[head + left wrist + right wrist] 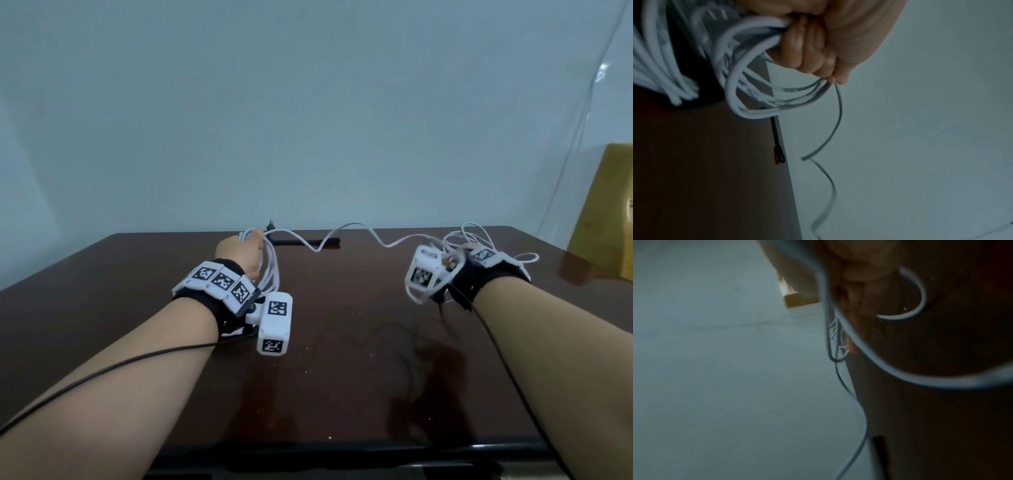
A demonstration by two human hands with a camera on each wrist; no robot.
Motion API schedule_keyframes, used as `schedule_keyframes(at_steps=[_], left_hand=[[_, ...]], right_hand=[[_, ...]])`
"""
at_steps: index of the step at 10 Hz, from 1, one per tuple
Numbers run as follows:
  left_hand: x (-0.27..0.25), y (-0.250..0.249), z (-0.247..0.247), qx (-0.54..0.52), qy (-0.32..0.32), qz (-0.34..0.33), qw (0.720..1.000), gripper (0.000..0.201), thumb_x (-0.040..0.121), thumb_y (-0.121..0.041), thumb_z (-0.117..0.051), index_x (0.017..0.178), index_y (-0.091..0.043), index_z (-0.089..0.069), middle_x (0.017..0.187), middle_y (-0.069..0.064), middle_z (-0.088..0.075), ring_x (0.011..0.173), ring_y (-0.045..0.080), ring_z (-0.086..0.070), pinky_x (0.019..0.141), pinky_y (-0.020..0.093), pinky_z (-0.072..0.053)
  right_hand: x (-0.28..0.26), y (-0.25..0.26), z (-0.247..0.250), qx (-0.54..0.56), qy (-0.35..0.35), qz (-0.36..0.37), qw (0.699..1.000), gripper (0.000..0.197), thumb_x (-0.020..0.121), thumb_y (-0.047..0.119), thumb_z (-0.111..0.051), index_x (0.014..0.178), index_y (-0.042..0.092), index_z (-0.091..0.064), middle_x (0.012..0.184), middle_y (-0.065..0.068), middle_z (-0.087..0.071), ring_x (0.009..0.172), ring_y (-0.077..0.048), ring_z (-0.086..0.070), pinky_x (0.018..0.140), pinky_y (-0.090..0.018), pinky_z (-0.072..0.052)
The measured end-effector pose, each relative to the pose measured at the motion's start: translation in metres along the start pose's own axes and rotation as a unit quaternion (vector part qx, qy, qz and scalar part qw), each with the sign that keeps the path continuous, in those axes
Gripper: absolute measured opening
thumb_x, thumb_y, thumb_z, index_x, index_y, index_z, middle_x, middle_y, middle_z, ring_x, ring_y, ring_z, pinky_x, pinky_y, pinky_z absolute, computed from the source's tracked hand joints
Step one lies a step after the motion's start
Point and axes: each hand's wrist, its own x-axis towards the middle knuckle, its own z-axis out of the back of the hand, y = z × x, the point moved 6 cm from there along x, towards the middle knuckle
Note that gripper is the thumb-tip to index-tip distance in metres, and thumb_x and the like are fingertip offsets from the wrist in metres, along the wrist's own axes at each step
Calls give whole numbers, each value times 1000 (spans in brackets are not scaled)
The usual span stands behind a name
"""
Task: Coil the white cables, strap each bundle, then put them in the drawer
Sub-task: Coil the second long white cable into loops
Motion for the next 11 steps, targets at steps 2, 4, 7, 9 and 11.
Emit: schedule_keyframes(at_steps=[2,4,7,9,11], left_hand=[[-25,-15,-28,-168,86,23,982,38,96,-30,-50,64,-13,-41,31,-7,-28,22,8,-20,32,11,-15],[-42,-21,-48,-303,185,66,932,42,98,-34,-48,62,-15,-38,32,-7,-24,23,6,-17,29,13,-13],[-64,-36,-51,-403,297,105,859,51,84,-42,-64,45,-20,-39,37,-9,-21,26,5,-16,32,16,-9],[-62,-38,-49,-433,299,110,843,56,88,-45,-58,42,-20,-38,35,-9,-21,25,5,-18,29,16,-13],[-43,-36,-35,-513,216,120,822,50,94,-37,-53,53,-20,-29,32,-7,-21,23,6,-19,28,15,-16]], right_hand=[[-74,62,-12,-241,-53,132,960,65,87,44,-57,136,6,-37,134,-20,-48,121,-38,-49,97,-44,-44],[-138,121,-60,-333,80,435,833,73,85,34,-60,148,19,-24,152,-4,-31,140,-22,-29,113,-40,-28],[-120,73,-89,-409,118,349,835,67,83,30,-64,141,22,-32,139,-4,-45,127,-26,-44,103,-42,-40],[-111,60,-80,-430,112,317,838,54,81,43,-66,129,28,-45,131,2,-49,127,-23,-42,108,-51,-27],[-111,48,-77,-319,167,322,876,17,94,35,-50,85,26,-61,75,6,-61,79,-15,-60,84,-29,-48]])
